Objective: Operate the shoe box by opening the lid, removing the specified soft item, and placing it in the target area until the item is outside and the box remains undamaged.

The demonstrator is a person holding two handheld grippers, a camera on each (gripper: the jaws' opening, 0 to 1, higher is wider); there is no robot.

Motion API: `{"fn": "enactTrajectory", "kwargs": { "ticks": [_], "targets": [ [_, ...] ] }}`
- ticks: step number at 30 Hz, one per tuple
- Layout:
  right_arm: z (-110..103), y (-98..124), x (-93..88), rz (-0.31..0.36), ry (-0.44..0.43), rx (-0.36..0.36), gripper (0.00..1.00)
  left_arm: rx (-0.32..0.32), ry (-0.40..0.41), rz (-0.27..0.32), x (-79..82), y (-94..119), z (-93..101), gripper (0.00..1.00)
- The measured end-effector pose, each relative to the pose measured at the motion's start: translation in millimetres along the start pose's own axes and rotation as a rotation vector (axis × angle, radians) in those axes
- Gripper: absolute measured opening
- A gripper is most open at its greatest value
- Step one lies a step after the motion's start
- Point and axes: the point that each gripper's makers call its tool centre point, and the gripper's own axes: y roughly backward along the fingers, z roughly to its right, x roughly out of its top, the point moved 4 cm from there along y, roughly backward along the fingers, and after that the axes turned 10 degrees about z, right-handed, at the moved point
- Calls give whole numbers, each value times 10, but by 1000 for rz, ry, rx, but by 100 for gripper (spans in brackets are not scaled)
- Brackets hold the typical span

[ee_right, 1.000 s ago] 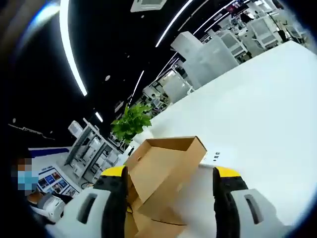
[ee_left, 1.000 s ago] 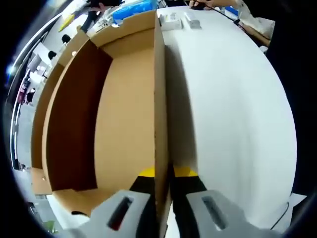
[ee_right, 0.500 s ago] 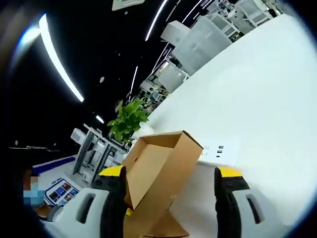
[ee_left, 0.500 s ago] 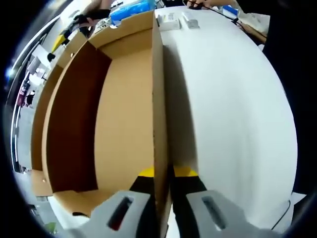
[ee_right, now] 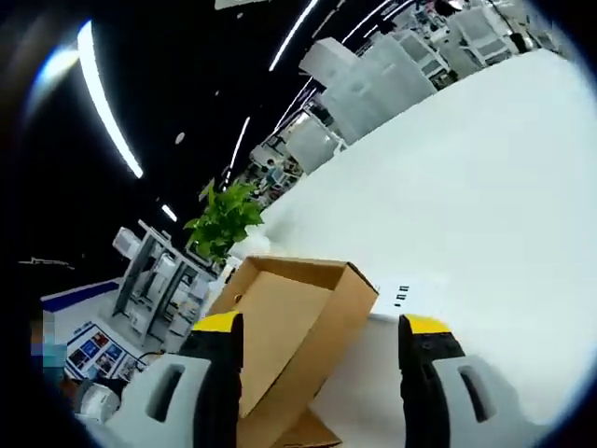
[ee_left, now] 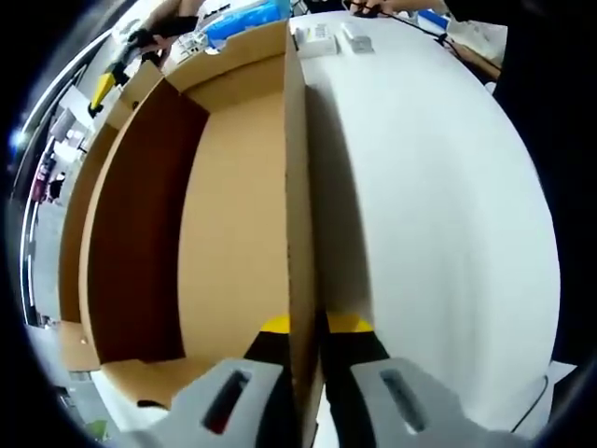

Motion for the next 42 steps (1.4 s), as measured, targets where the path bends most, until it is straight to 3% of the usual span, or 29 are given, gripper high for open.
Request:
{"fn": "enactTrajectory", "kwargs": {
  "ticks": [4, 7, 8, 9, 10, 11, 13, 18, 23, 28, 30, 34, 42],
  "targets": [
    [-136, 37, 27, -35, 144, -76, 69, -1, -6, 1, -1, 0, 2, 3],
    [-270, 38, 45, -32, 160, -97, 69, -6, -6, 2, 2, 1, 4, 3],
    [-338, 43, 82, -18, 203, -117, 68, -8, -6, 4, 1, 1, 5, 3],
    [-341, 58, 97, -12, 220, -145, 67, -8, -6, 4, 2, 1, 6, 3],
    [-168, 67, 272, -13, 265, -207, 67, -5, -9, 4, 2, 2, 12, 3],
    [-146, 74, 315, -5, 282, -224, 67, -4, -13, 4, 1, 2, 16, 3],
    [-57, 102, 488, 48, 320, -286, 67, -1, -14, 4, 1, 1, 14, 3],
    [-114, 219, 665, 195, 422, -382, 66, -4, -16, 5, 0, 2, 14, 3],
    [-171, 148, 543, 189, 448, -416, 64, -5, -25, 9, -5, 3, 8, 3],
    [-55, 53, 532, 176, 525, -511, 64, -14, -24, 11, -12, 1, -14, 3],
    [-30, 88, 513, 205, 533, -557, 63, -17, -16, 10, -13, 8, -5, 3],
    [29, 70, 412, 239, 512, -588, 58, -12, -17, 11, -21, 7, -9, 3],
    [97, -10, 230, 211, 442, -603, 55, -11, -40, 14, -26, 4, -1, 3]
  ]
}}
